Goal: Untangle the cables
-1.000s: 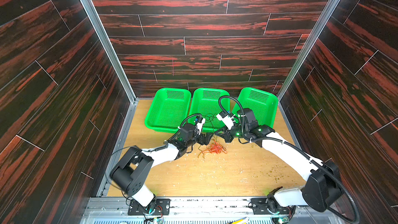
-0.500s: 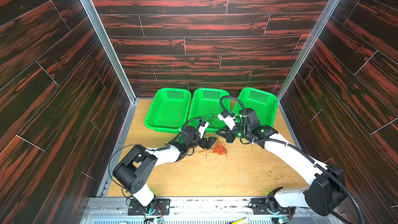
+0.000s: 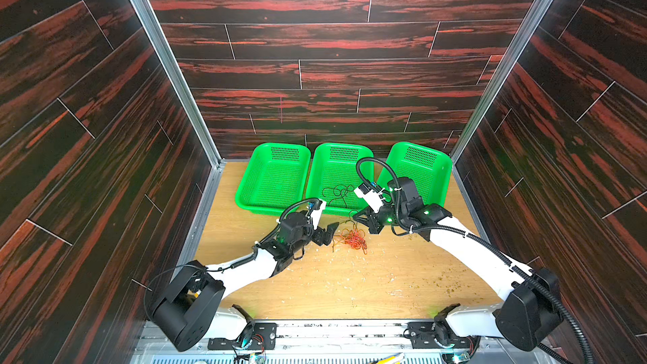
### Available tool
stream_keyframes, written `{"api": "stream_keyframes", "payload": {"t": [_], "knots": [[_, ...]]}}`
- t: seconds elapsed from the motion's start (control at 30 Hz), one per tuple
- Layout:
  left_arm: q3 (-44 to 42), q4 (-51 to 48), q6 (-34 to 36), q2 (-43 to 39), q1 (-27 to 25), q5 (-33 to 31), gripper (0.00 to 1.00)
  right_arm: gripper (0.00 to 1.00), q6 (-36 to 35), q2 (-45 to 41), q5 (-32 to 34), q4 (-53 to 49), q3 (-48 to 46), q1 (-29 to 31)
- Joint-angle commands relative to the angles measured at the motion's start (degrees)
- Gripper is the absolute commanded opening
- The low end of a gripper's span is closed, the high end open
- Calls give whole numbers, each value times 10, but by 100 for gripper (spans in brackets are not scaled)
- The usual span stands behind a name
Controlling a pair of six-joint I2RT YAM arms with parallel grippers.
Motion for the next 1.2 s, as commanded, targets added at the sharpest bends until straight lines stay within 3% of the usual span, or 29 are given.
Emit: {"api": "stream_keyframes", "payload": {"t": [0.0, 0.2, 0.43, 0.77, 1.0, 1.17], "knots": [[4, 16, 48, 6, -20, 48, 89, 0, -14, -3, -17, -7, 20, 3], [29, 83, 43, 62, -35, 49, 92, 0, -13, -3, -31, -7, 20, 3], [35, 201, -3, 116, -39, -3, 92, 0, -15, -10, -49, -9, 7, 3], [50, 201, 2, 131, -41, -27, 89, 0, -18, -6, -64, -8, 7, 4], [68, 248, -15, 182, -43, -64, 78, 0, -14, -16, -60, -1, 6, 3], [43, 280, 2, 180, -42, -118, 56, 0, -15, -46, -43, 4, -14, 3]]}}
